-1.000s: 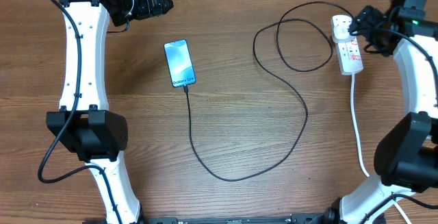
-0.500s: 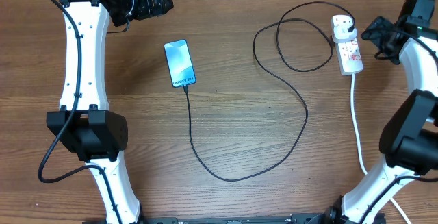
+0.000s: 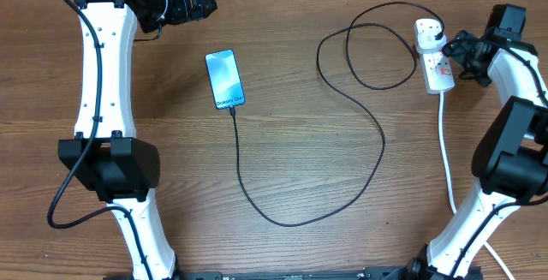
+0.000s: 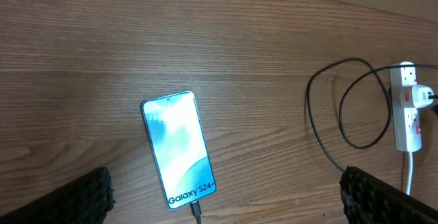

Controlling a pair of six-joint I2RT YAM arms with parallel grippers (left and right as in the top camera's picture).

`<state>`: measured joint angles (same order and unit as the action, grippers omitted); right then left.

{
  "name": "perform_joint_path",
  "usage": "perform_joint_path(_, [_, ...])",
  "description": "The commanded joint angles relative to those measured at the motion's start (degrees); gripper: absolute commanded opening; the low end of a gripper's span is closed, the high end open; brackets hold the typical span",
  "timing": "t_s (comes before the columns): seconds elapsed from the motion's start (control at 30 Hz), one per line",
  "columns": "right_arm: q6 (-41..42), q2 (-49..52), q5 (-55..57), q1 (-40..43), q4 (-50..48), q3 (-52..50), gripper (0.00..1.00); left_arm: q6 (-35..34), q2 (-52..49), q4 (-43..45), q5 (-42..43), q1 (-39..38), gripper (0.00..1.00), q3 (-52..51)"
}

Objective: Plug charger to phone and switch on socket

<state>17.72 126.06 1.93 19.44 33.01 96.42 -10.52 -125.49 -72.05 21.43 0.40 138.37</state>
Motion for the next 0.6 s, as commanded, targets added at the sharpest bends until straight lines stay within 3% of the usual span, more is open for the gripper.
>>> perform_joint_path(0.0, [-1.25,1.9,0.55,-0.09,-0.74,1.05,0.86,0.26,0.66,0.04,0.61,-0.07,1.0,0.5])
perform_joint_path(0.57, [-2.99,2.97,0.57,-0.09,-2.97,1.05,0.86,0.26,0.66,0.04,0.61,-0.07,1.0,0.5])
